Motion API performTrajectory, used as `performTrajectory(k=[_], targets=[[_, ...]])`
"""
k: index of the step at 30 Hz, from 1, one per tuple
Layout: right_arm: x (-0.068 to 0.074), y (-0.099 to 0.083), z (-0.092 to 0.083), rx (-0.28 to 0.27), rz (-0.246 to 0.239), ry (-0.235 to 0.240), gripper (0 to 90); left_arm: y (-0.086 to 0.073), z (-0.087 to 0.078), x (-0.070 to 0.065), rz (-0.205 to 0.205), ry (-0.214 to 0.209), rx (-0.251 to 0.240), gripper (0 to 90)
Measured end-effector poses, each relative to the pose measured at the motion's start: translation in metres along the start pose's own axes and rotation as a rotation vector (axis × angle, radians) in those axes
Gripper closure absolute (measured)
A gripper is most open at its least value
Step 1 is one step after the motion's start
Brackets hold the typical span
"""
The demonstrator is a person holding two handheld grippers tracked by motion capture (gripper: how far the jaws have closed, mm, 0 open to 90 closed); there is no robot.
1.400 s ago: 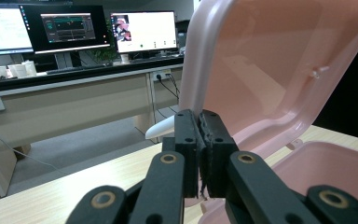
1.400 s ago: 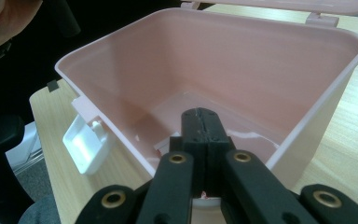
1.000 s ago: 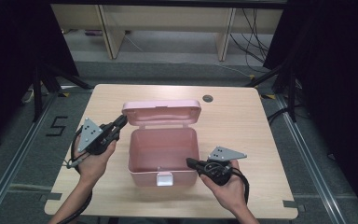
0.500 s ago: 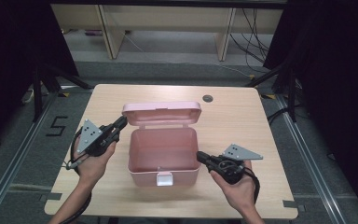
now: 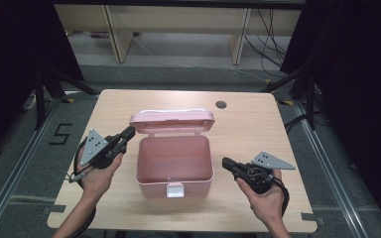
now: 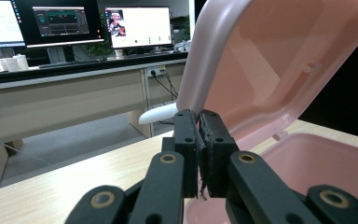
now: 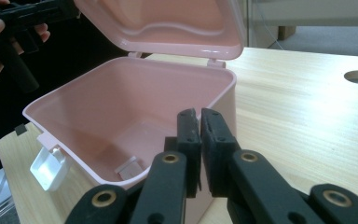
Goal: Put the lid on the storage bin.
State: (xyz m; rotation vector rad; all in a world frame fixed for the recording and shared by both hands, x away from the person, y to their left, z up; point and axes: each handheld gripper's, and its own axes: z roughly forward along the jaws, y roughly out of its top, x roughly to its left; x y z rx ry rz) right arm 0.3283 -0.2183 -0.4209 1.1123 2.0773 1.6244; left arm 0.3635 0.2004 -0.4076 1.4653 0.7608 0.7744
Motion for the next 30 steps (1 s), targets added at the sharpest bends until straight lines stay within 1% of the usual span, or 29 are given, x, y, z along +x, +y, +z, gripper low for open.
performTrajectory(k=[1, 2, 3, 4, 5, 6, 7, 8, 10, 11, 12, 13, 14, 15, 16, 17, 19, 21, 22, 23, 24, 25, 27, 28, 29, 30], targets=[[0.0, 0.0, 0.0, -0.003, 0.0, 0.001, 87.2, 0.0, 0.0, 0.001, 0.016, 0.003, -0.006, 86.2], [-0.001, 0.0, -0.001, -0.004, -0.008, -0.011, 87.2, 0.0, -0.001, 0.0, 0.016, 0.002, -0.004, 86.1], [-0.001, 0.0, -0.001, -0.004, -0.008, -0.009, 87.2, 0.0, -0.001, 0.0, 0.015, 0.001, -0.002, 86.1], [-0.001, 0.001, 0.0, -0.007, -0.014, -0.008, 87.1, -0.001, -0.002, -0.001, -0.006, -0.004, 0.008, 86.0], [-0.001, 0.001, -0.001, -0.011, -0.018, -0.013, 87.1, -0.001, -0.003, -0.001, -0.009, -0.008, 0.009, 86.0], [-0.001, 0.001, -0.001, -0.007, -0.003, -0.006, 87.1, -0.002, -0.003, -0.001, -0.011, -0.011, 0.011, 86.1], [0.0, 0.001, -0.002, -0.005, 0.006, -0.009, 87.1, -0.002, -0.003, -0.001, -0.011, -0.009, 0.018, 86.2], [-0.002, 0.001, -0.003, 0.0, -0.012, -0.019, 87.0, -0.003, -0.004, -0.001, -0.009, -0.009, 0.025, 86.4], [-0.002, 0.0, -0.003, -0.008, -0.001, -0.014, 87.0, -0.005, -0.004, -0.001, -0.012, -0.009, 0.036, 87.2], [-0.003, 0.0, -0.004, -0.006, -0.005, -0.015, 86.9, -0.007, -0.004, -0.001, -0.017, -0.01, 0.04, 87.2], [-0.002, 0.0, -0.006, 0.007, 0.007, -0.028, 86.9, -0.008, -0.004, -0.001, -0.018, -0.01, 0.043, 87.2], [-0.004, 0.0, -0.006, -0.005, -0.007, -0.026, 86.9, -0.009, -0.005, -0.001, -0.019, -0.01, 0.044, 87.2], [-0.004, -0.001, -0.006, -0.008, -0.003, -0.026, 87.0, -0.009, -0.005, -0.001, -0.02, -0.01, 0.044, 87.2], [-0.003, -0.001, -0.006, -0.004, 0.025, -0.023, 87.0, -0.01, -0.005, -0.001, -0.022, -0.009, 0.044, 87.2], [-0.005, -0.001, -0.007, -0.007, 0.009, -0.024, 87.0, -0.01, -0.005, -0.001, -0.023, -0.009, 0.044, 87.2], [-0.005, -0.001, -0.008, 0.005, -0.005, -0.033, 86.9, -0.01, -0.005, -0.001, -0.022, -0.008, 0.046, 87.2], [-0.006, 0.0, -0.01, 0.008, -0.014, -0.034, 87.0, -0.01, -0.005, -0.001, -0.02, -0.009, 0.046, 87.2], [-0.006, -0.001, -0.01, 0.003, -0.013, -0.038, 87.0, -0.01, -0.005, -0.002, -0.024, -0.011, 0.047, 87.1], [-0.006, -0.001, -0.009, -0.013, 0.002, -0.031, 86.9, -0.009, -0.006, -0.001, -0.021, -0.011, 0.049, 86.9], [-0.006, -0.001, -0.01, -0.012, 0.01, -0.029, 86.9, -0.009, -0.006, -0.002, -0.021, -0.012, 0.047, 86.7], [-0.007, -0.001, -0.01, -0.015, 0.005, -0.027, 87.0, -0.009, -0.007, -0.002, -0.019, -0.012, 0.045, 86.3], [-0.007, -0.001, -0.011, -0.014, 0.009, -0.031, 86.9, -0.009, -0.009, -0.002, -0.02, -0.011, 0.047, 85.5], [-0.007, 0.001, -0.013, -0.011, 0.002, -0.047, 87.2, -0.008, -0.014, -0.002, -0.023, -0.014, 0.045, 83.2], [-0.008, 0.001, -0.013, -0.018, -0.002, -0.039, 87.5, -0.007, -0.015, -0.002, -0.032, -0.012, 0.049, 79.9], [-0.008, 0.001, -0.014, -0.014, 0.002, -0.043, 87.8, -0.006, -0.017, -0.001, -0.042, -0.011, 0.053, 75.7], [-0.008, 0.002, -0.015, -0.008, 0.01, -0.049, 88.6, -0.004, -0.021, 0.001, -0.068, -0.016, 0.053, 71.3]])
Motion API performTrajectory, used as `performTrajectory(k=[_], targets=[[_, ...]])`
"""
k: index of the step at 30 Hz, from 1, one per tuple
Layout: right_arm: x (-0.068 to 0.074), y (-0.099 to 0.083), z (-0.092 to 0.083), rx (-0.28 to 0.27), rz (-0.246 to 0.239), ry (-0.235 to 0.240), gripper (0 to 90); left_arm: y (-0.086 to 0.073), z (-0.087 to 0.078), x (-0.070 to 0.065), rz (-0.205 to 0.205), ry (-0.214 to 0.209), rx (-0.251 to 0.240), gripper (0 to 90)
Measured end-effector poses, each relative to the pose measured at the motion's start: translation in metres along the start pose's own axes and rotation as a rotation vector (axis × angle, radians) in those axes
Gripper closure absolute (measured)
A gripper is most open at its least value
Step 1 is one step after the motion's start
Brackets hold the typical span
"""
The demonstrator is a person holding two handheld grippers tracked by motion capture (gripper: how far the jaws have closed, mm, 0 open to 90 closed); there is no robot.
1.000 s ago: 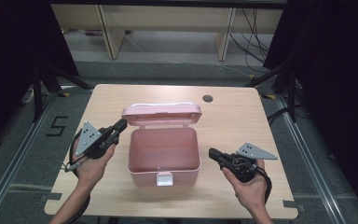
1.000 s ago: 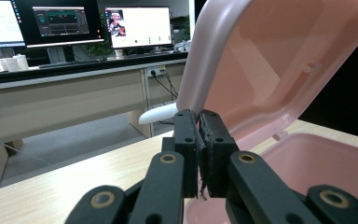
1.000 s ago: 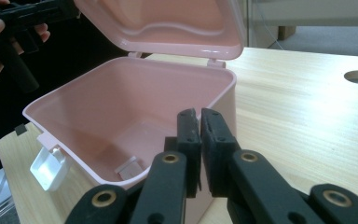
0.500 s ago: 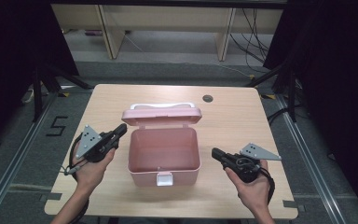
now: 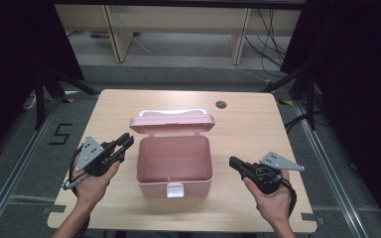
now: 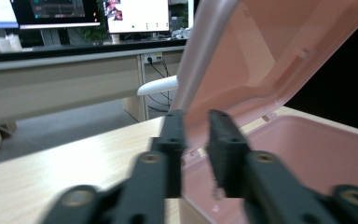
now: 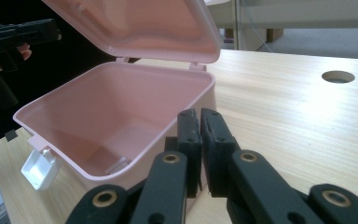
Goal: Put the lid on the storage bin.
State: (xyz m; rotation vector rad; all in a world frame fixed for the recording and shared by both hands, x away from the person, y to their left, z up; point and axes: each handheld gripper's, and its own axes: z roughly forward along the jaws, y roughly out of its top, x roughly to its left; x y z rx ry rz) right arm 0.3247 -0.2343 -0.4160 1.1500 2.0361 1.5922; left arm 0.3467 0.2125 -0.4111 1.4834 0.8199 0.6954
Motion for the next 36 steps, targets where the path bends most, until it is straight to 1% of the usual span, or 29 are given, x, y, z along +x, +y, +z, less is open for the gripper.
performTrajectory(k=[1, 2, 3, 4, 5, 6, 7, 8, 9, 11, 12, 13, 14, 15, 16, 18, 19, 20, 21, 22, 23, 24, 25, 26, 27, 28, 29, 31, 36], targets=[[-0.001, 0.0, -0.001, 0.008, -0.01, -0.002, 90.0, 0.003, -0.003, 0.001, -0.014, -0.004, -0.001, 66.9], [-0.002, 0.0, -0.001, -0.012, -0.012, -0.001, 90.0, 0.006, -0.006, 0.001, -0.034, -0.008, -0.001, 64.0], [-0.002, 0.0, -0.001, -0.009, -0.004, -0.004, 90.0, 0.01, -0.008, 0.001, -0.041, -0.011, -0.007, 61.8], [-0.002, 0.0, -0.003, 0.011, -0.006, -0.025, 90.0, 0.016, -0.011, 0.001, -0.04, -0.022, -0.018, 61.7], [-0.002, 0.0, -0.003, 0.013, 0.005, -0.007, 90.0, 0.022, -0.014, 0.001, -0.043, -0.031, -0.025, 62.6], [-0.003, 0.0, -0.003, 0.002, -0.015, -0.016, 90.0, 0.03, -0.018, 0.001, -0.045, -0.031, -0.038, 65.9], [-0.003, -0.001, -0.003, 0.001, -0.01, -0.015, 90.0, 0.035, -0.02, 0.001, -0.043, -0.025, -0.044, 72.6], [-0.001, -0.001, -0.004, 0.011, 0.029, -0.011, 90.0, 0.042, -0.023, 0.001, -0.041, -0.016, -0.041, 76.0], [-0.002, -0.001, -0.004, 0.006, 0.007, -0.011, 90.0, 0.049, -0.025, 0.001, -0.037, -0.005, -0.035, 80.6], [-0.002, -0.001, -0.004, 0.008, 0.005, -0.016, 90.0, 0.061, -0.025, 0.002, -0.047, 0.007, -0.046, 89.4], [-0.002, -0.001, -0.004, 0.012, 0.01, -0.011, 90.0, 0.065, -0.025, 0.003, -0.048, 0.014, -0.04, 89.7], [0.0, -0.002, -0.004, 0.015, 0.03, -0.009, 90.0, 0.07, -0.022, 0.003, -0.054, 0.013, -0.047, 89.8], [-0.002, -0.001, -0.003, 0.006, -0.006, -0.012, 90.0, 0.074, -0.019, 0.002, -0.053, 0.013, -0.044, 89.9], [-0.003, -0.001, -0.003, 0.013, -0.018, -0.024, 90.0, 0.079, -0.015, 0.003, -0.062, 0.007, -0.044, 89.9], [-0.003, -0.001, -0.002, 0.009, -0.013, -0.017, 90.0, 0.082, -0.012, 0.003, -0.063, 0.008, -0.043, 89.9], [-0.002, 0.0, -0.002, 0.013, 0.001, -0.009, 90.0, 0.089, -0.001, 0.006, -0.066, -0.009, -0.035, 90.0], [0.0, 0.0, -0.002, 0.024, 0.034, -0.006, 90.0, 0.091, 0.004, 0.008, -0.072, -0.018, -0.027, 90.0], [0.0, 0.0, -0.002, 0.028, 0.033, -0.01, 90.0, 0.093, 0.008, 0.009, -0.071, -0.022, -0.014, 90.0], [0.0, 0.0, -0.002, 0.028, 0.034, -0.008, 90.0, 0.094, 0.014, 0.01, -0.077, -0.039, -0.002, 90.0], [0.0, -0.001, -0.001, 0.025, 0.026, -0.009, 90.0, 0.095, 0.019, 0.011, -0.082, -0.049, 0.01, 90.0], [-0.003, 0.0, -0.001, 0.014, -0.006, -0.007, 90.0, 0.095, 0.022, 0.011, -0.083, -0.053, 0.019, 90.0], [-0.002, -0.001, 0.0, 0.017, 0.007, 0.001, 90.0, 0.095, 0.027, 0.01, -0.078, -0.061, 0.034, 90.0], [-0.003, 0.0, -0.002, 0.017, -0.004, -0.009, 90.0, 0.095, 0.028, 0.009, -0.078, -0.064, 0.042, 90.0], [-0.003, 0.0, -0.002, 0.015, 0.0, -0.014, 90.0, 0.094, 0.03, 0.008, -0.074, -0.066, 0.055, 90.0], [-0.004, 0.0, -0.002, 0.017, 0.003, -0.009, 90.0, 0.094, 0.031, 0.007, -0.074, -0.069, 0.06, 90.0], [-0.002, 0.0, -0.003, 0.027, 0.028, -0.013, 90.0, 0.093, 0.031, 0.006, -0.068, -0.069, 0.066, 90.0], [-0.003, 0.0, -0.003, 0.024, 0.022, -0.007, 90.0, 0.092, 0.031, 0.004, -0.063, -0.07, 0.068, 90.0], [-0.004, 0.001, -0.004, 0.022, 0.003, -0.017, 90.0, 0.092, 0.03, 0.003, -0.05, -0.071, 0.075, 90.0], [-0.005, 0.0, -0.004, 0.024, 0.002, -0.017, 90.0, 0.09, 0.026, 0.001, -0.034, -0.076, 0.084, 90.0]])
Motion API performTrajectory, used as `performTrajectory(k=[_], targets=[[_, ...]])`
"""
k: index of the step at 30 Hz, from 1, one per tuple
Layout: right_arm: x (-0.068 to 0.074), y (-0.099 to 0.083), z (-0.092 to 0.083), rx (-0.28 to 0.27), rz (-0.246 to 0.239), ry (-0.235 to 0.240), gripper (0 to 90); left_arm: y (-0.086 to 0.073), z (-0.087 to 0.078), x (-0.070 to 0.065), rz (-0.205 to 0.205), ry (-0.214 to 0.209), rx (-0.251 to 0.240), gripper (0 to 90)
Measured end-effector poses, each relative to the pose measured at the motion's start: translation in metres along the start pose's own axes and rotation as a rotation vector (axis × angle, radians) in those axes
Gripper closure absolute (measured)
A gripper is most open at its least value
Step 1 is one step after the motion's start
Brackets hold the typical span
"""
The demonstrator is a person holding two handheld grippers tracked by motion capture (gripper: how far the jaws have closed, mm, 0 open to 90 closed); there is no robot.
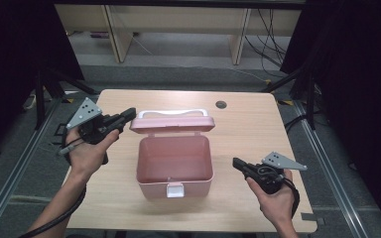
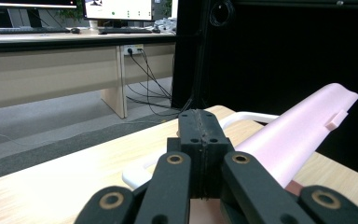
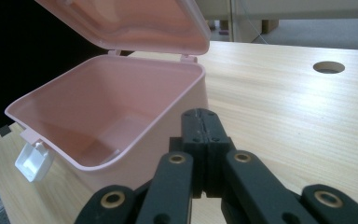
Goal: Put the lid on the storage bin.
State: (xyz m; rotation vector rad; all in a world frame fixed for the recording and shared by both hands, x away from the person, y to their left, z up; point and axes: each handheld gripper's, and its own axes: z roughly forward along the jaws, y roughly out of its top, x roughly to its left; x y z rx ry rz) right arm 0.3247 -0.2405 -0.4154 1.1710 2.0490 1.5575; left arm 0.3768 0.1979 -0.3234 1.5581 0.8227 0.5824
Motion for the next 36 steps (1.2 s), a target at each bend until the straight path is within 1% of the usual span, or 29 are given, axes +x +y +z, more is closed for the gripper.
performTrajectory(k=[1, 2, 3, 5, 7, 8, 10, 11, 12, 13, 14, 17, 18, 19, 20, 21, 22, 23, 25, 26, 27, 28, 29, 31, 32, 33, 34, 36], targets=[[0.001, 0.0, 0.001, 0.002, 0.014, 0.008, 90.0, 0.0, -0.001, 0.0, 0.001, 0.0, 0.001, 90.0], [0.001, 0.0, 0.001, 0.003, 0.015, 0.003, 90.0, -0.001, -0.002, -0.001, 0.0, -0.001, 0.001, 90.0], [0.0, 0.0, 0.0, -0.002, -0.009, -0.007, 90.0, -0.002, -0.002, -0.002, 0.0, -0.003, 0.003, 90.0], [-0.001, -0.001, 0.002, -0.012, -0.017, -0.008, 90.0, -0.003, -0.004, -0.004, -0.001, -0.005, 0.004, 90.0], [0.0, -0.001, 0.002, -0.011, -0.012, 0.0, 90.0, -0.005, -0.006, -0.006, -0.004, -0.01, 0.004, 90.0], [0.0, 0.0, 0.001, -0.001, -0.005, -0.001, 90.0, -0.006, -0.008, -0.007, -0.003, -0.011, 0.005, 90.0], [0.0, 0.0, 0.0, 0.001, -0.002, -0.006, 90.0, -0.008, -0.01, -0.009, -0.005, -0.016, 0.003, 90.0], [0.0, 0.0, 0.0, -0.001, 0.004, 0.005, 90.0, -0.009, -0.011, -0.01, -0.005, -0.018, 0.006, 90.0], [0.0, 0.0, 0.0, -0.002, 0.002, 0.0, 90.0, -0.011, -0.011, -0.011, -0.006, -0.02, 0.011, 90.0], [0.002, -0.001, -0.001, 0.009, 0.039, 0.003, 90.0, -0.013, -0.012, -0.012, -0.009, -0.024, 0.012, 90.0], [-0.001, -0.001, -0.001, 0.002, 0.008, 0.001, 90.0, -0.015, -0.013, -0.013, -0.007, -0.027, 0.015, 90.0], [-0.003, -0.002, -0.001, -0.008, -0.013, -0.006, 90.0, -0.021, -0.016, -0.016, -0.015, -0.031, 0.017, 90.0], [-0.003, -0.003, -0.001, -0.003, -0.011, -0.008, 90.0, -0.022, -0.018, -0.017, -0.017, -0.032, 0.017, 90.0], [-0.003, -0.002, -0.001, 0.003, 0.001, -0.006, 90.0, -0.024, -0.019, -0.018, -0.019, -0.032, 0.015, 90.0], [0.0, -0.003, -0.002, 0.009, 0.04, 0.005, 90.0, -0.025, -0.021, -0.018, -0.02, -0.033, 0.015, 90.0], [-0.004, -0.002, -0.002, 0.003, 0.003, -0.011, 90.0, -0.027, -0.022, -0.019, -0.025, -0.033, 0.014, 90.0], [-0.005, -0.002, -0.002, -0.001, 0.004, -0.001, 90.0, -0.029, -0.023, -0.019, -0.027, -0.033, 0.012, 90.0], [-0.005, -0.002, -0.002, 0.002, 0.016, 0.002, 90.0, -0.03, -0.024, -0.019, -0.026, -0.03, 0.012, 90.0], [-0.007, -0.002, -0.003, 0.003, 0.001, -0.012, 90.0, -0.033, -0.027, -0.019, -0.03, -0.027, 0.006, 90.0], [-0.008, -0.002, -0.004, 0.0, 0.005, -0.003, 90.0, -0.034, -0.028, -0.019, -0.031, -0.024, 0.005, 90.0], [-0.009, -0.002, -0.004, 0.004, -0.003, -0.015, 90.0, -0.035, -0.028, -0.018, -0.03, -0.024, 0.006, 90.0], [-0.008, -0.003, -0.004, 0.007, 0.021, -0.013, 90.0, -0.037, -0.029, -0.018, -0.034, -0.021, 0.004, 90.0], [-0.01, -0.003, -0.005, 0.005, 0.003, -0.01, 90.0, -0.038, -0.029, -0.018, -0.037, -0.02, 0.003, 90.0], [-0.01, -0.003, -0.006, 0.002, 0.009, -0.009, 90.0, -0.041, -0.03, -0.018, -0.042, -0.019, 0.0, 90.0], [-0.01, -0.003, -0.007, 0.001, 0.007, -0.017, 90.0, -0.042, -0.03, -0.018, -0.04, -0.019, 0.001, 90.0], [-0.009, -0.003, -0.007, 0.006, 0.039, -0.008, 90.0, -0.043, -0.03, -0.018, -0.044, -0.019, 0.002, 90.0], [-0.011, -0.003, -0.007, -0.001, 0.021, -0.007, 90.0, -0.045, -0.03, -0.018, -0.045, -0.02, 0.001, 90.0], [-0.012, -0.004, -0.006, -0.006, 0.018, -0.013, 90.0, -0.048, -0.03, -0.017, -0.052, -0.017, 0.002, 90.0]])
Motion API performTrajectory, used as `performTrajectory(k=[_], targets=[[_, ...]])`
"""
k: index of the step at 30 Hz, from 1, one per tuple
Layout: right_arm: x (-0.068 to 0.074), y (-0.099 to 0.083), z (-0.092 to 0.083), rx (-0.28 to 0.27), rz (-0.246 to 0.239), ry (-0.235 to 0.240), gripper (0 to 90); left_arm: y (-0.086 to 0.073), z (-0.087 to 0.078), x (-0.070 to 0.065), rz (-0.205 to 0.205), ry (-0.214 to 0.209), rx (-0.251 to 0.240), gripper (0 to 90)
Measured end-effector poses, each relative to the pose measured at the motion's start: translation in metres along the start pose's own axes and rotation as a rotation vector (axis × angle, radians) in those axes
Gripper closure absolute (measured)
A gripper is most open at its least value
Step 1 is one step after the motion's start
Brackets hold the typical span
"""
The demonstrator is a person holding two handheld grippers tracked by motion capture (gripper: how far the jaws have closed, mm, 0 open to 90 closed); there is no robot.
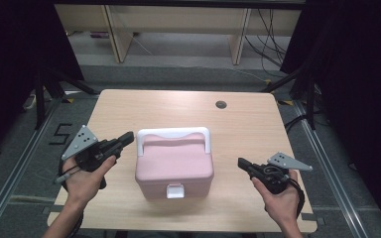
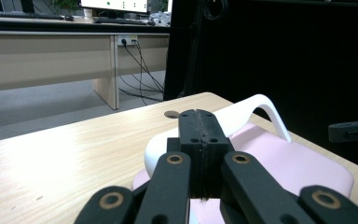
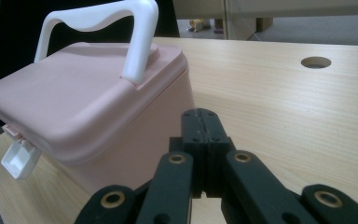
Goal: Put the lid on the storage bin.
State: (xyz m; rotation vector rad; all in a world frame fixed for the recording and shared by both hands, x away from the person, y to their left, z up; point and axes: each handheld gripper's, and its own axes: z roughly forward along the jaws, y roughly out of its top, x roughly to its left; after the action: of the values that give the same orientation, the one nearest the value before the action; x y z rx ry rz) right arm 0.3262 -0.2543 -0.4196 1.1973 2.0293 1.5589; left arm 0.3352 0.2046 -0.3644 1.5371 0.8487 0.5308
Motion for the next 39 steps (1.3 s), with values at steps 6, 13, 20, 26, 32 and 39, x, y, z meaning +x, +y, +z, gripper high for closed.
performTrajectory(k=[6, 13, 20, 26, 32, 39], targets=[[-0.002, 0.0, 0.0, 0.002, 0.004, -0.004, 90.0, -0.008, -0.001, 0.002, -0.004, 0.014, -0.013, 90.0], [-0.007, -0.006, 0.001, -0.001, 0.011, -0.024, 90.0, -0.025, -0.009, 0.01, 0.01, 0.069, -0.036, 86.4], [-0.025, -0.016, -0.005, -0.009, 0.001, -0.1, 90.0, -0.053, -0.021, 0.027, 0.004, 0.162, -0.064, 80.6], [-0.044, -0.031, -0.015, -0.011, 0.041, -0.165, 89.8, -0.086, -0.032, 0.051, -0.005, 0.259, -0.035, 72.8], [-0.06, -0.05, -0.023, -0.01, 0.049, -0.234, 85.9, -0.112, -0.042, 0.073, -0.03, 0.354, -0.006, 65.9], [-0.072, -0.067, -0.025, -0.029, 0.067, -0.288, 75.0, -0.134, -0.046, 0.091, -0.025, 0.422, -0.016, 51.5]])
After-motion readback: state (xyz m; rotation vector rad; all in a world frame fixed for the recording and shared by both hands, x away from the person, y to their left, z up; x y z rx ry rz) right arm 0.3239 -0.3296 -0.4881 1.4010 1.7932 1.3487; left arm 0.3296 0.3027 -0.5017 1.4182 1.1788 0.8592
